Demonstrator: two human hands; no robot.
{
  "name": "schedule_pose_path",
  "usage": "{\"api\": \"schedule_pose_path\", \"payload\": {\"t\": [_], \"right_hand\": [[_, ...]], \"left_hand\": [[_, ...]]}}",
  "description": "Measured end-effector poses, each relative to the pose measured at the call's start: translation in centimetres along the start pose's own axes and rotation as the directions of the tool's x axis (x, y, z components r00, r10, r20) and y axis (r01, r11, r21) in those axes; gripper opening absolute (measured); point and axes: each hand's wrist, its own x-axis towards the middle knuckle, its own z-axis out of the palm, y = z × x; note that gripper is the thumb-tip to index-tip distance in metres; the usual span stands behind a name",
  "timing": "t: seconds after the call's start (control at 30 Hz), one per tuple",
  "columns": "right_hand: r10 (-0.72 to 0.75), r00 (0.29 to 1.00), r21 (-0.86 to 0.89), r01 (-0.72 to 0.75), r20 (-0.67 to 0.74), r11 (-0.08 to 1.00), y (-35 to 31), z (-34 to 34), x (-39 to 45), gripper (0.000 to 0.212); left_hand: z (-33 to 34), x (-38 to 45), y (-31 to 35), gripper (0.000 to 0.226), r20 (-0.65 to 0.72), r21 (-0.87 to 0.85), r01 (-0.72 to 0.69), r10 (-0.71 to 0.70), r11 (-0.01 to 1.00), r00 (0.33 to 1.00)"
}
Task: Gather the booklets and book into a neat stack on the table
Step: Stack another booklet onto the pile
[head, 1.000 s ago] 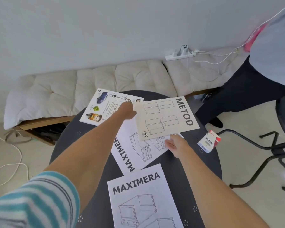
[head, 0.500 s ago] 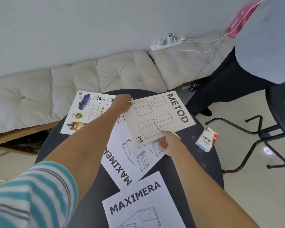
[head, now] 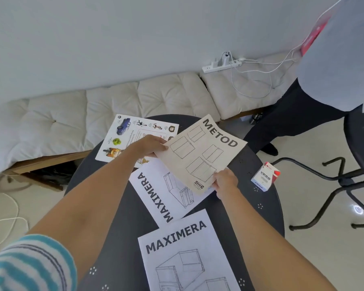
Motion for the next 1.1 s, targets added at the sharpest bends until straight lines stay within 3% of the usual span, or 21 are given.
{"api": "schedule_pose_path", "payload": {"t": [0.2,0.5,0.67,1.1], "right_hand": [[-0.076,0.981,-0.175,0.108,0.179,0.979,0.2,-3.1,-2.1,0.046],[-0.068,0.903,-0.445,0.273,0.424,0.853,2.6,-9.1,-5.7,0.045],[-0.043,0.873,-0.536,0.337,0.486,0.774,4.7,-12.3,-6.3,0.04],[0.04,0.839,-0.723,0.443,0.543,0.53,11.3,-17.9,-6.7,0.031]], "left_hand": [[1.5,-6.3,-3.7,0.035,0.061,-0.19,0.061,-0.05,0.98,0.997],[6.7,-14.7,-9.6,0.027,-0.18,-0.463,0.001,-0.095,0.886,0.979],[10.3,-19.1,-14.3,0.014,-0.218,-0.44,0.022,-0.13,0.898,0.967],[18.4,-26.6,-22.4,0.031,-0.28,-0.482,0.143,-0.307,0.864,0.91]]}}
